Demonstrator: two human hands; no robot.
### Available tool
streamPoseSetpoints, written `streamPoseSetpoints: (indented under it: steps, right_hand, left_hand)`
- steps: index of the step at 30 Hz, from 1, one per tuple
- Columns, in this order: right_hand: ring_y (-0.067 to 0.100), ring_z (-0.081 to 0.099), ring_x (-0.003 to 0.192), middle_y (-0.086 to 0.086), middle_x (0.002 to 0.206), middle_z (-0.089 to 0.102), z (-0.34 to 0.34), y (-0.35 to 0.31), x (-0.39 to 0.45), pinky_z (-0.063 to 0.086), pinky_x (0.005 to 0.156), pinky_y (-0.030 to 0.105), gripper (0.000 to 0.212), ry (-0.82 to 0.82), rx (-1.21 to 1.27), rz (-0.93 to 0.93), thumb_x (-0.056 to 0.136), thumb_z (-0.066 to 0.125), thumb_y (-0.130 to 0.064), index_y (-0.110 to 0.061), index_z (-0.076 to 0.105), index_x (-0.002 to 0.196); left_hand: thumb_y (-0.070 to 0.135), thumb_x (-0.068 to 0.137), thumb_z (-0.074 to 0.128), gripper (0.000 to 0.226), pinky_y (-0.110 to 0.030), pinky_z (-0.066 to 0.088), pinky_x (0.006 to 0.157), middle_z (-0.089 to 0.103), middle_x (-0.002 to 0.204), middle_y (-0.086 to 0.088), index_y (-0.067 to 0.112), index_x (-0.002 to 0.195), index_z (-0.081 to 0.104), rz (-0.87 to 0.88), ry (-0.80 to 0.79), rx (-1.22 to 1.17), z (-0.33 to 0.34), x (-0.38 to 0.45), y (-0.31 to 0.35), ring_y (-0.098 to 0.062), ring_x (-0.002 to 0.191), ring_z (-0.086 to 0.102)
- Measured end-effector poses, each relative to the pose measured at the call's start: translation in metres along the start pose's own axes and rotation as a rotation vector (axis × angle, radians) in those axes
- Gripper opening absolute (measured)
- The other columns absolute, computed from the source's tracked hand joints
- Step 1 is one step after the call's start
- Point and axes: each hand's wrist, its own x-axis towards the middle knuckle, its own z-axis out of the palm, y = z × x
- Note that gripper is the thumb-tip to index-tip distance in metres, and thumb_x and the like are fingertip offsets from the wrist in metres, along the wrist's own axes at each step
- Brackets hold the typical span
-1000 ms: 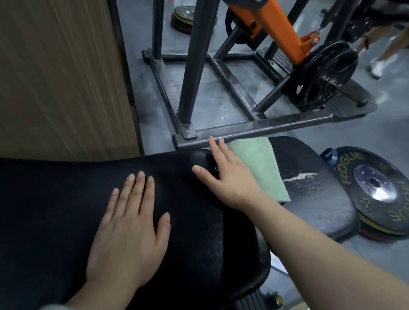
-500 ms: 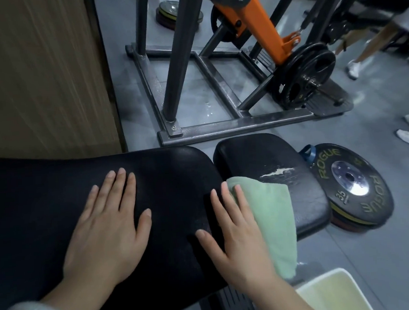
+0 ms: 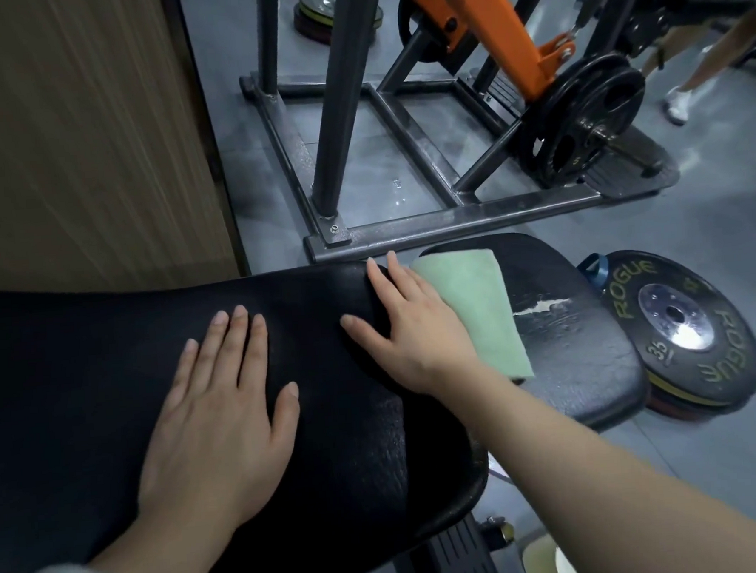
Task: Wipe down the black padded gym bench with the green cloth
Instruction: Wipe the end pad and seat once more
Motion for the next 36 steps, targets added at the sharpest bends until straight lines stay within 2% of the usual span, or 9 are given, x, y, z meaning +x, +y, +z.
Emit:
streamPoseSetpoints:
  steps: [5, 9, 12, 18, 20, 24, 30, 33, 36]
  right_hand:
    - [0.016, -0.010, 0.147, -0.007, 0.161, -0.006, 0.000, 0.002, -0.007, 0.004, 0.118, 0.031, 0.078, 0.038, 0.040, -0.025, 0.090, 0.035, -0.067, -0.032, 0.007, 0.154]
    - [0.013, -0.020, 0.145, -0.011, 0.160, -0.006, 0.004, 0.005, -0.059, -0.001, 0.115, 0.024, 0.086, 0.071, 0.081, -0.056, 0.079, 0.023, -0.075, -0.034, 0.007, 0.153]
    - [0.008, -0.024, 0.143, -0.015, 0.159, -0.010, 0.007, 0.005, -0.090, -0.003, 0.114, 0.023, 0.085, 0.094, 0.092, -0.045, 0.080, 0.025, -0.076, -0.035, 0.003, 0.151]
    - [0.013, -0.011, 0.147, -0.010, 0.161, 0.000, 0.012, 0.007, -0.125, -0.005, 0.115, 0.017, 0.076, 0.161, 0.182, -0.062, 0.088, 0.029, -0.073, -0.033, 0.011, 0.151]
    - [0.017, -0.006, 0.148, -0.008, 0.162, 0.001, 0.016, 0.008, -0.131, -0.001, 0.117, 0.020, 0.076, 0.185, 0.211, -0.081, 0.091, 0.033, -0.070, -0.030, 0.014, 0.153]
    - [0.031, 0.010, 0.148, 0.007, 0.160, 0.016, 0.026, 0.016, -0.138, 0.008, 0.117, 0.024, 0.075, 0.262, 0.163, -0.159, 0.094, 0.035, -0.064, -0.019, 0.020, 0.153]
    - [0.025, 0.012, 0.148, 0.000, 0.160, 0.018, 0.016, 0.022, -0.125, 0.010, 0.114, 0.015, 0.074, 0.183, 0.163, -0.190, 0.093, 0.036, -0.067, -0.025, 0.023, 0.152]
    - [0.019, 0.002, 0.149, -0.009, 0.161, 0.009, 0.010, 0.020, -0.125, 0.003, 0.114, 0.015, 0.073, 0.098, 0.170, -0.162, 0.092, 0.035, -0.069, -0.034, 0.017, 0.153]
    - [0.009, -0.015, 0.146, -0.019, 0.160, -0.007, 0.003, 0.016, -0.123, -0.002, 0.113, 0.016, 0.074, 0.004, 0.153, -0.126, 0.087, 0.025, -0.078, -0.044, 0.007, 0.150]
  left_hand:
    - [0.047, 0.093, 0.022, 0.070, -0.031, -0.001, 0.117, 0.026, 0.154, -0.010, 0.003, 0.147, 0.028, 0.012, -0.011, 0.001, 0.001, 0.000, 0.001, -0.018, 0.145, 0.016]
    - [0.048, 0.093, 0.021, 0.070, -0.028, -0.005, 0.116, 0.025, 0.154, -0.010, 0.002, 0.146, 0.027, 0.016, -0.015, 0.002, 0.000, 0.001, 0.000, -0.018, 0.144, 0.016]
    - [0.048, 0.093, 0.021, 0.070, -0.024, -0.009, 0.116, 0.024, 0.154, -0.010, 0.003, 0.146, 0.027, 0.018, -0.016, -0.016, 0.000, 0.001, 0.000, -0.018, 0.144, 0.015]
    - [0.049, 0.094, 0.020, 0.070, -0.024, -0.010, 0.116, 0.025, 0.154, -0.011, 0.003, 0.146, 0.027, 0.020, -0.037, -0.016, -0.002, 0.001, -0.001, -0.018, 0.144, 0.015]
    - [0.048, 0.094, 0.021, 0.069, -0.027, -0.007, 0.117, 0.027, 0.153, -0.012, 0.002, 0.145, 0.027, 0.014, -0.039, -0.014, -0.002, 0.001, -0.001, -0.019, 0.143, 0.018]
    - [0.046, 0.094, 0.025, 0.067, -0.034, 0.005, 0.116, 0.032, 0.151, -0.014, 0.001, 0.143, 0.034, 0.004, -0.014, -0.009, 0.000, 0.001, -0.001, -0.021, 0.142, 0.024]
    - [0.045, 0.095, 0.027, 0.066, -0.037, 0.012, 0.113, 0.035, 0.150, -0.014, 0.001, 0.142, 0.037, 0.022, 0.038, -0.008, 0.004, 0.000, 0.000, -0.022, 0.141, 0.026]
    - [0.046, 0.094, 0.025, 0.067, -0.036, 0.009, 0.114, 0.032, 0.151, -0.013, 0.001, 0.143, 0.034, 0.024, 0.020, 0.006, 0.005, 0.000, 0.000, -0.022, 0.142, 0.024]
    - [0.046, 0.094, 0.023, 0.068, -0.033, 0.004, 0.116, 0.029, 0.152, -0.012, 0.002, 0.145, 0.030, 0.020, 0.023, 0.012, 0.003, 0.001, 0.001, -0.021, 0.144, 0.021]
